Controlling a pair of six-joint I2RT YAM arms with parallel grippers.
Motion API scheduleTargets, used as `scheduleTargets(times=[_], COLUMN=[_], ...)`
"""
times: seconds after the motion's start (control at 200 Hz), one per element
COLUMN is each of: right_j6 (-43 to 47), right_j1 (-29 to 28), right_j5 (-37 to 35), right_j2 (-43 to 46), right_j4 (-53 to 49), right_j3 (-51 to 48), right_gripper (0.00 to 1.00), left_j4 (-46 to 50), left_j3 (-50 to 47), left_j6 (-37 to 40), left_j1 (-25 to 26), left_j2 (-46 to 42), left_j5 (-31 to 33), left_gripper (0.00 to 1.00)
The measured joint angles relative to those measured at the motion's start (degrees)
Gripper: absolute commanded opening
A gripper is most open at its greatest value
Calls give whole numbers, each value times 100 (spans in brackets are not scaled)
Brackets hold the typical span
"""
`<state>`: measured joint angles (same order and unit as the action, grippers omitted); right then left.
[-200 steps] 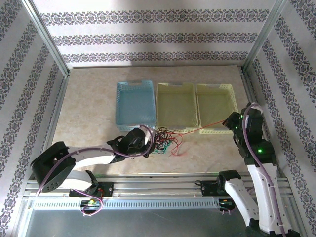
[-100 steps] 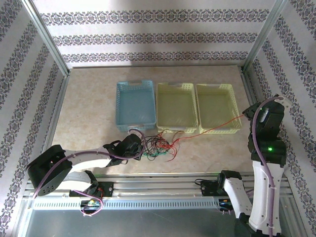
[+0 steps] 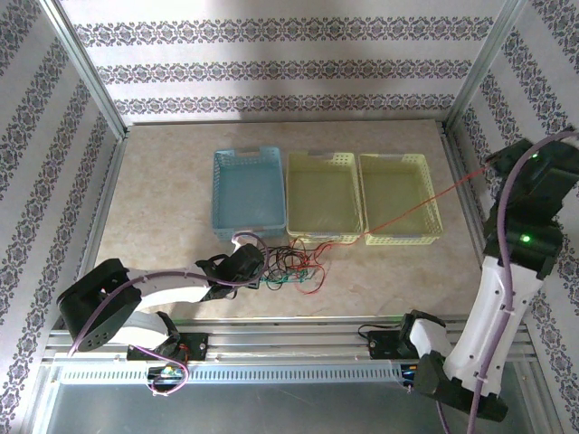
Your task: Untangle the cables
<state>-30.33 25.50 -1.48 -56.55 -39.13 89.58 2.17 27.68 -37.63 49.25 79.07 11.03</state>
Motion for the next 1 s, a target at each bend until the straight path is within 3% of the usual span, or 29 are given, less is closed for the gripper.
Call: scheduleTargets(times=[0.215,0.455,0.78,0.999], right_j6=[-352,-516,-732,-1344], right_j1=[271,-599,-1331,-1375], right_j5=[1856,3200,3569,3663], right_j2=[-826,-1587,-2594,-3331], right_j4=[608,813,898,1285], right_j3=[1307,2352,4712,5869], right_gripper=[0,0,0,0], left_j4=[0,181,481,645], left_j3=[24,256,538,664], left_j6=[-146,-166,-162,-166], left_j1=[17,61,101,170], left_j2=[98,345,588,791], left_j5=[52,184,308,468], left_gripper=[0,0,0,0])
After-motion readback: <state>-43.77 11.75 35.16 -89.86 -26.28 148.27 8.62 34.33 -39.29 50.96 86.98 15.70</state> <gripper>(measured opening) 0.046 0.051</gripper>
